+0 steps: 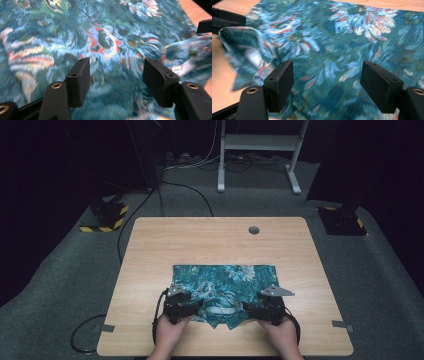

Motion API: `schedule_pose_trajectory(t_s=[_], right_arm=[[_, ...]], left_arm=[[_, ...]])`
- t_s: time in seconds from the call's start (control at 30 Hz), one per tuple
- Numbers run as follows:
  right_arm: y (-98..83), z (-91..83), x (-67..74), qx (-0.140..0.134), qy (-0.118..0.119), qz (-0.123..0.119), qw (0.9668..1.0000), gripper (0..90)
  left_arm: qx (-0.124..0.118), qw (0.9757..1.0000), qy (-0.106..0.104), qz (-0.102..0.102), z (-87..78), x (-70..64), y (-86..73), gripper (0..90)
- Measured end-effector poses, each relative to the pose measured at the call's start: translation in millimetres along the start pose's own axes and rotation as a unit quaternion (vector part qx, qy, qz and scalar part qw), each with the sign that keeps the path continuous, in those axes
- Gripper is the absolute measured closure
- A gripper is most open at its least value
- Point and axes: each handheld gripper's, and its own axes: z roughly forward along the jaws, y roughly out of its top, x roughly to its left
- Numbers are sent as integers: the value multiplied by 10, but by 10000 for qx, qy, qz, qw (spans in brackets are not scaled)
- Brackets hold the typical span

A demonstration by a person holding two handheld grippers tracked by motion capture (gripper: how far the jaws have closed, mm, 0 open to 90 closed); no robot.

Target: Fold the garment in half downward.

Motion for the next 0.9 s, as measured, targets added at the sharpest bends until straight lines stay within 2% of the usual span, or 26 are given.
schedule_pose_trajectory(t_s=[0.1,0.2,0.3,0.4,0.57,0.8,0.9], right_arm=[[-73,-82,57,18,90,-106,9999,263],[-146,-79,104,153,109,-206,9996,260],[-191,4,123,409,6,-357,9985,249],[-222,100,122,612,-74,-479,9970,230],[-188,167,128,689,-277,-824,9938,229],[-98,258,4,638,-366,-704,9948,215],[-54,280,-36,702,-425,-633,9946,208]], left_arm=[[57,10000,-27,62,-67,-30,-75,387],[203,9998,37,72,-37,-32,-138,384],[342,9993,91,103,57,-14,-153,384],[360,9991,178,164,99,-7,-107,396],[386,9980,323,371,159,0,-53,402],[359,9983,351,285,213,34,4,401],[320,9988,309,217,199,-3,19,328]])
